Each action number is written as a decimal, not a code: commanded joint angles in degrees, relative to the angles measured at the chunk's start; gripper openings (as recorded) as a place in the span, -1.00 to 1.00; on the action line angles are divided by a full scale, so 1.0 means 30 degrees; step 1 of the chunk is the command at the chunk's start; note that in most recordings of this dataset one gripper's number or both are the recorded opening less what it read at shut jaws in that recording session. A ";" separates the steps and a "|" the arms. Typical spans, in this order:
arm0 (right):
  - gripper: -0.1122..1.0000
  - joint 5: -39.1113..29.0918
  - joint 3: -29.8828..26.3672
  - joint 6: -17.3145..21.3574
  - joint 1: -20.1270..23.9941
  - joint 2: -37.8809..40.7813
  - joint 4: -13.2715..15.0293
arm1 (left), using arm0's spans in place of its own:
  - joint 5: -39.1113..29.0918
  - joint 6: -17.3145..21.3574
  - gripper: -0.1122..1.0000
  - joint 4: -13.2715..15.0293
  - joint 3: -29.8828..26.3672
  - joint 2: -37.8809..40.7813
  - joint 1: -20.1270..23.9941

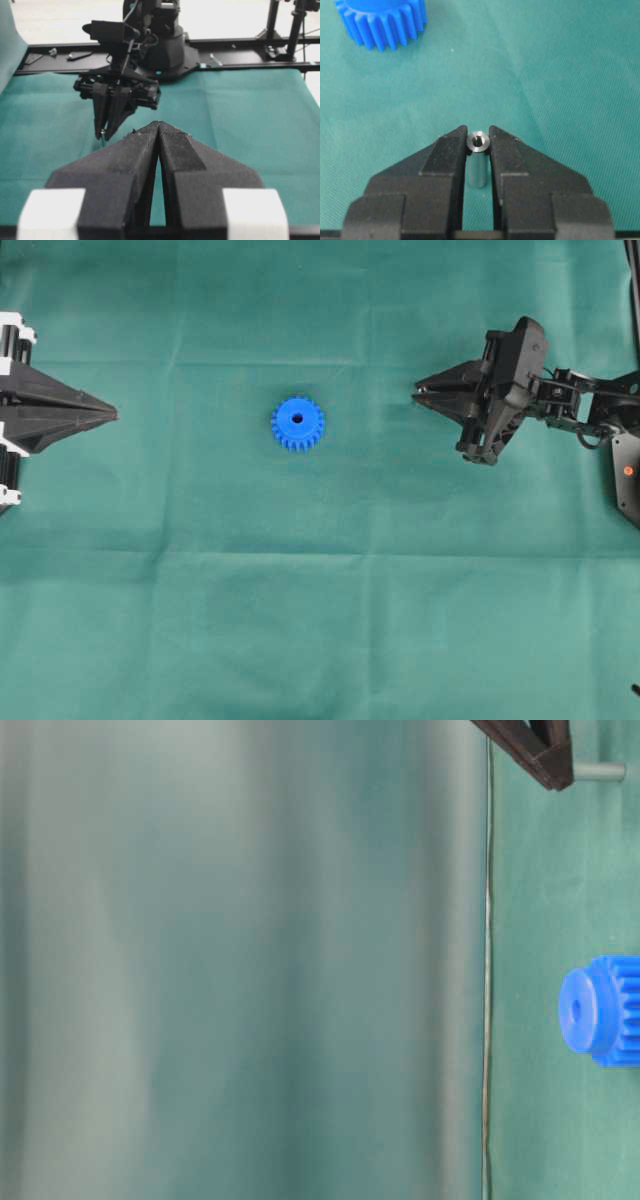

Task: Insert the shaft placed at a random location into the center hole of the small gear at another random location.
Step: 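Close the right gripper on the silver shaft and lift it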

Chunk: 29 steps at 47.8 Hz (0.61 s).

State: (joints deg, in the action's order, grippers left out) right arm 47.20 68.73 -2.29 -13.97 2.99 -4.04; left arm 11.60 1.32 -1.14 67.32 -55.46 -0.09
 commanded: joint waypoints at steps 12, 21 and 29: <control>-0.56 -0.5010 -0.0996 -0.0293 0.0000 -0.5186 0.0029 | 0.0059 -0.0059 -0.79 -0.0059 -0.0352 0.0146 -0.0059; -0.56 -0.6797 -0.1289 -0.0381 -0.0029 -0.6211 0.0059 | 0.0029 -0.0059 -0.79 -0.0059 -0.0352 0.0205 -0.0059; -0.56 -0.6826 -0.1436 -0.0352 0.0000 -0.6035 0.0029 | -0.0117 -0.0059 -0.79 -0.0059 -0.0352 0.0205 -0.0059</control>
State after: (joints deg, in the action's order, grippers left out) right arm 26.89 65.92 -2.46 -13.97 -14.77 -3.96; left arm 11.16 1.23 -1.14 67.32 -55.37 -0.18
